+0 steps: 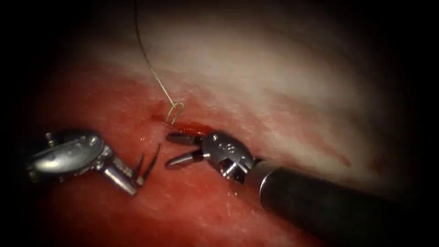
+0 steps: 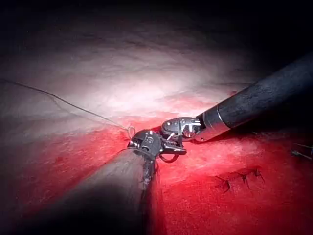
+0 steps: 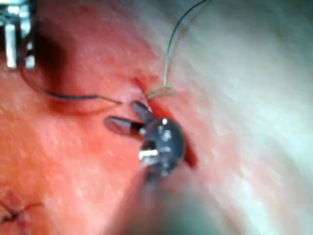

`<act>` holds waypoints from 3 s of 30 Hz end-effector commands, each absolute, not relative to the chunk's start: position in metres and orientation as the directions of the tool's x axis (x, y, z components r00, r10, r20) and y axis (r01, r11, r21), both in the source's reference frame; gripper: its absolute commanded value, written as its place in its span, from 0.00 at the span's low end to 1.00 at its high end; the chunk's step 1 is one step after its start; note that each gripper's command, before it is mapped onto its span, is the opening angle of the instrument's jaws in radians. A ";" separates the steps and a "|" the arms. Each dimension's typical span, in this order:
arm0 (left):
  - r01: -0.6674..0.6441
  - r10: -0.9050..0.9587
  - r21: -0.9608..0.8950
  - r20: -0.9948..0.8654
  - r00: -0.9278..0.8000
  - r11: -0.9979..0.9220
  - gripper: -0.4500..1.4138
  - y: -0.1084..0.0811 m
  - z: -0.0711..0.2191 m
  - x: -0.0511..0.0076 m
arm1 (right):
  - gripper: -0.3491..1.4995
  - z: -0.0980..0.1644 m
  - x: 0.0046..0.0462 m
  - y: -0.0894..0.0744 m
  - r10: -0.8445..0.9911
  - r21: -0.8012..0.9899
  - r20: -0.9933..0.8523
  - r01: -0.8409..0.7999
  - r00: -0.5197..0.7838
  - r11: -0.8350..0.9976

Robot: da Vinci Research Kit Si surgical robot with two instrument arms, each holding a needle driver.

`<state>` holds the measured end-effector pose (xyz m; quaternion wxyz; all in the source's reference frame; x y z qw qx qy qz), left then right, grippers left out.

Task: Wound Closure

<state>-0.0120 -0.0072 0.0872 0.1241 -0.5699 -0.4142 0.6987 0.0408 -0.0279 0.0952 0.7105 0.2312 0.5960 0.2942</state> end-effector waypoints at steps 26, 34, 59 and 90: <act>0.180 -0.054 0.029 -0.989 -0.138 -0.983 0.00 -0.005 0.080 -0.0130 | 0.72 0.095 0.0410 -0.028 0.691 0.677 -0.713 -0.137 0.119 0.723; 0.110 -0.126 0.114 -0.986 -0.111 -0.987 0.00 -0.003 0.078 -0.0121 | 0.73 0.095 0.0411 -0.027 0.722 0.704 -0.684 -0.162 0.108 0.691; 0.120 -0.132 0.120 -0.986 -0.100 -0.986 0.00 -0.005 0.078 -0.0089 | 0.00 0.094 0.0417 -0.026 0.737 0.716 -0.669 -0.179 0.099 0.674; 0.124 -0.066 0.051 -0.991 -0.116 -0.991 0.00 -0.008 0.081 -0.0055 | 0.00 0.079 0.0436 -0.033 0.758 0.759 -0.647 -0.026 0.084 0.651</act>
